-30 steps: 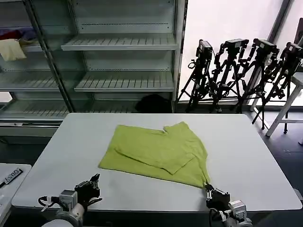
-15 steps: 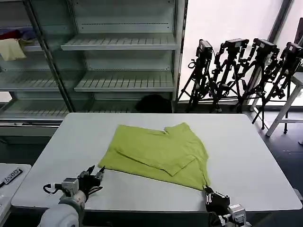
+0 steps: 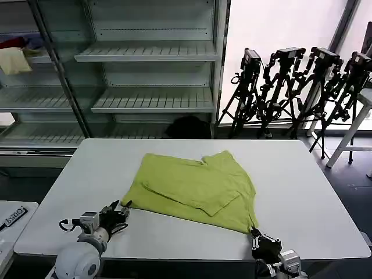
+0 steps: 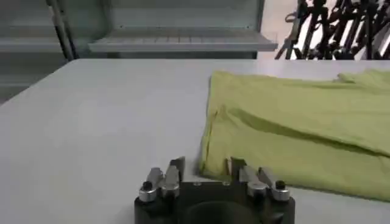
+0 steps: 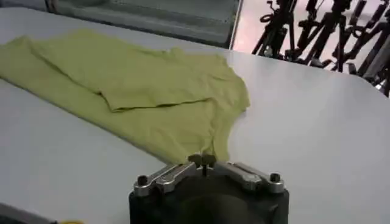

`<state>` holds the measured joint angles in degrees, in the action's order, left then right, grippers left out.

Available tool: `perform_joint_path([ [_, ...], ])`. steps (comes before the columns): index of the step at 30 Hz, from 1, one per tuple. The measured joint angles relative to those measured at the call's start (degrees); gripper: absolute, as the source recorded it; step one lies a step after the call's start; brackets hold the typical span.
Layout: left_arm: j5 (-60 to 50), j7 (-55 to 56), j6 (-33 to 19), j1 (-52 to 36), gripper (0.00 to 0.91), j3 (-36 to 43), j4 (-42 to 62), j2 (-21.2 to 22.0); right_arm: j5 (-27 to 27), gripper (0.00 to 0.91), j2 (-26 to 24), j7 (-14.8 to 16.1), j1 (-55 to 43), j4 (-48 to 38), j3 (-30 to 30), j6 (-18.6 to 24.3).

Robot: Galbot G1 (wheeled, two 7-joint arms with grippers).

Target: Fold and organize the clothes.

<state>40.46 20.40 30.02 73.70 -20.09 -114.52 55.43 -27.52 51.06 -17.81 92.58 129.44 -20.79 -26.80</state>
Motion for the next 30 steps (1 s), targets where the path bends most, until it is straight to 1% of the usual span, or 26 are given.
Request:
perform_joint_path([
  [11,-1.8,2.4,-0.8,-0.4,0.000,1.7,-0.9,-0.6,0.1,0.000,0.2,-0.4,-0.9,-0.5,0.2,0.0],
  [20,-1.7,4.5,-1.1,1.5,0.000,1.7,-3.9,-1.9,0.0,0.000,-0.1,-0.7,-1.4,-0.7,-0.2,0.1],
  [24,-2.0,5.8,-1.2,3.9,0.000,0.9,-6.3,-2.7,-0.3,0.000,-0.6,-0.5,-0.8,-0.3,-0.6,0.1],
  [30,-3.4,8.6,-2.2,10.9,0.000,-0.6,-11.8,-2.8,-1.3,0.000,-1.7,-1.1,1.1,0.9,-0.8,-0.5],
])
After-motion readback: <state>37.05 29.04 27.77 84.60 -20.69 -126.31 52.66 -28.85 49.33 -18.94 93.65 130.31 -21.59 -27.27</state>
